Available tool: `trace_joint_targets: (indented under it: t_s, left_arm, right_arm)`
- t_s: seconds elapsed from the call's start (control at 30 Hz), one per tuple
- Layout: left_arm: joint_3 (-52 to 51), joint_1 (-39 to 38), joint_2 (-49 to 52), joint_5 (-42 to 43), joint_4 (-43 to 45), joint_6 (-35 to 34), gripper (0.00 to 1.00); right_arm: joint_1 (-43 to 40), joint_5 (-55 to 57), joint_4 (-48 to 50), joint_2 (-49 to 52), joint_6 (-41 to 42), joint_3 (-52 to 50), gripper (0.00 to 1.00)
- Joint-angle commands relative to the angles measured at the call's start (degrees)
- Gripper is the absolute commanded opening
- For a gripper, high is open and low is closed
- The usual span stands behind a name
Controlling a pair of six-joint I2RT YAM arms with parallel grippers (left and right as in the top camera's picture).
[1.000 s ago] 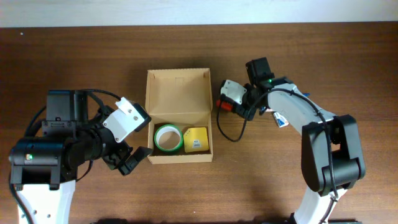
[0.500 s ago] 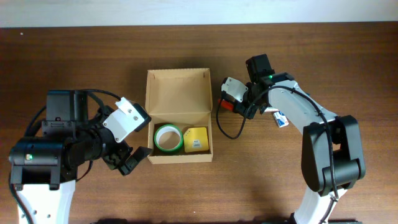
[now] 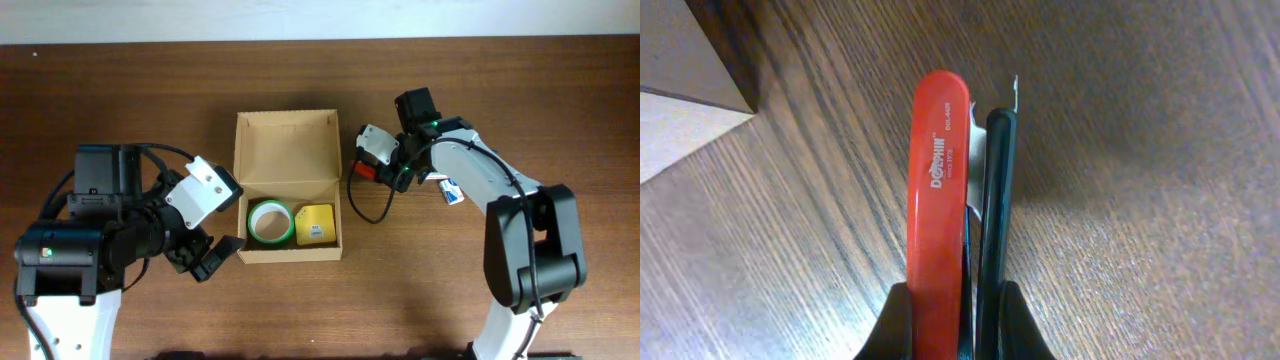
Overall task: Pack container
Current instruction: 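Lift the red stapler with the right gripper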
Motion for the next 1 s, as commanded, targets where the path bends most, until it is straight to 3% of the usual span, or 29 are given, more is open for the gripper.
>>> trace_joint_targets:
  t_s: [0.0,0.83,0.97]
  left_arm:
    - [1.05,0.35,-0.07,1.05,0.00,0.94,1.00]
    - [1.05,0.35,-0.07,1.05,0.00,0.94,1.00]
    - [1.05,0.35,-0.07,1.05,0.00,0.94,1.00]
  right_arm:
    - [-0.15,-0.13,0.52,2.60,0.22,0.48,0.04]
    - [4.37,8.90,0.87,11.37,1.77,0.33,0.04]
    - [4.35,8.92,0.98,11.37,1.79,0.33,0.15]
